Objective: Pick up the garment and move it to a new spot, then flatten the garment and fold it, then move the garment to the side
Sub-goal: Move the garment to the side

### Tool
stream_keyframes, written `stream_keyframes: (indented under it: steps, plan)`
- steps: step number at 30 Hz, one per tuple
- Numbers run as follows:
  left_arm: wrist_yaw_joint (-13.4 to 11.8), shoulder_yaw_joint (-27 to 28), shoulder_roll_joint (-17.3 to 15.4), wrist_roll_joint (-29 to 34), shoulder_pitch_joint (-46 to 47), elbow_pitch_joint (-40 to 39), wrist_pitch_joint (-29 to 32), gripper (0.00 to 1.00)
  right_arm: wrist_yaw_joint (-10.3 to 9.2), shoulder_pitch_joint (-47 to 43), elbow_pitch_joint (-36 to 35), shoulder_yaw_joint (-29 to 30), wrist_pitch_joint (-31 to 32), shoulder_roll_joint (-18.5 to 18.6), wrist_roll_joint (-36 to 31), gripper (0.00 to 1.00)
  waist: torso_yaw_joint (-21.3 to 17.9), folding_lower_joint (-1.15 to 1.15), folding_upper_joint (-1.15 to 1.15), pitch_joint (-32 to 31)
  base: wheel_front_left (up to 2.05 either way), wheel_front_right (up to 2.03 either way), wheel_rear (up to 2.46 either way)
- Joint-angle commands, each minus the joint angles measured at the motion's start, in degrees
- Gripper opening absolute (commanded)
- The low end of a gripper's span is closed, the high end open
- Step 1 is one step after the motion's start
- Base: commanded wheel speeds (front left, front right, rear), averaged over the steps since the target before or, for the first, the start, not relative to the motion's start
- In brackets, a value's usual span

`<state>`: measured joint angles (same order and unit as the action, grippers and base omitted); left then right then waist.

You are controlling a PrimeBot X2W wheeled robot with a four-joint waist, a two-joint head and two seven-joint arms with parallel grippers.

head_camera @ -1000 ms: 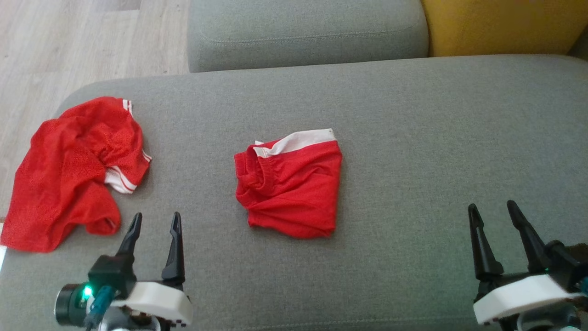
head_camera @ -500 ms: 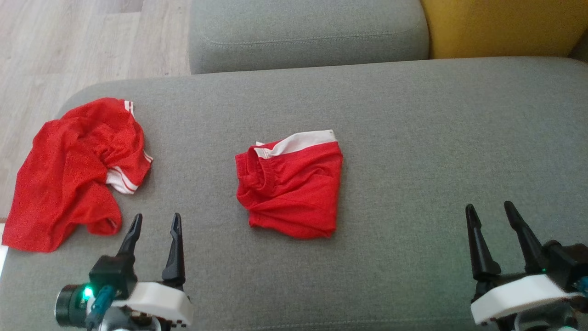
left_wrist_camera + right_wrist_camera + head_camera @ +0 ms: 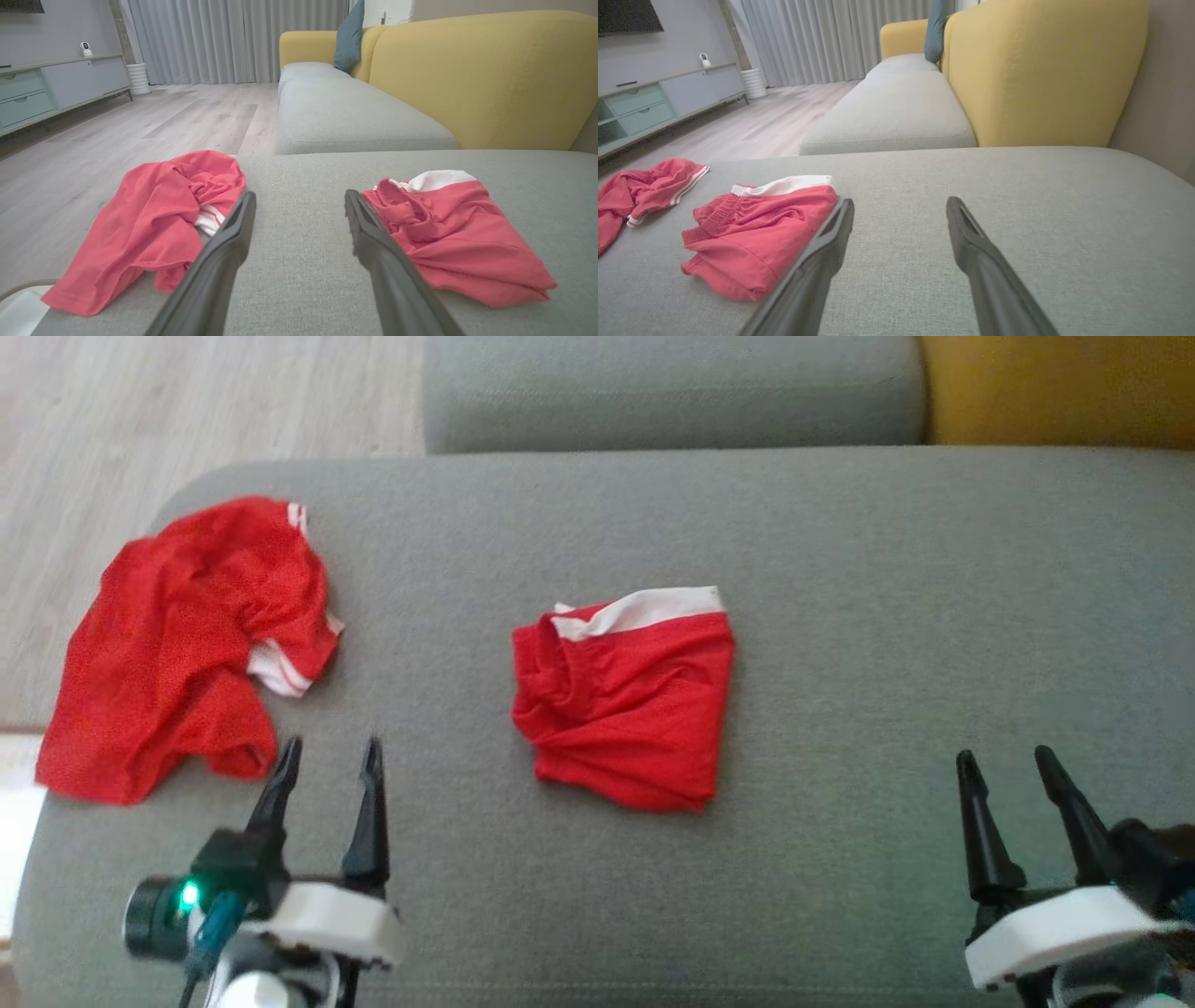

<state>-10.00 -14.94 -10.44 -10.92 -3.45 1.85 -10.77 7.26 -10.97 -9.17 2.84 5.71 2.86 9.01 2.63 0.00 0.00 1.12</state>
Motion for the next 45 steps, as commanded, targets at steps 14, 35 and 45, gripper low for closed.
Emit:
stream_keyframes:
  steps: [14, 35, 45]
  plan:
    - [2.5, -0.6, 2.9, 2.2, 15.0, -2.0, -4.2, 1.00, 0.23, 20.1, 15.9, -6.9, 3.2, 1.5, 1.9, 1.00, 12.6, 0.00, 0.00, 11.4, 0.00, 0.00, 0.00]
    - [5.0, 1.3, 5.6, 4.7, 15.4, -2.6, -4.2, 1.00, 0.23, 26.5, 26.1, -8.4, 13.3, 0.1, 3.0, 0.00, 13.2, 0.00, 0.00, 13.0, 0.00, 0.00, 0.00]
    - [6.1, 2.2, 5.1, 5.9, 15.4, -3.4, -4.2, 1.00, 0.23, 23.1, 20.4, -10.6, 13.5, 5.1, 2.2, 0.00, 2.6, 0.00, 0.00, 13.9, 0.00, 0.00, 0.00]
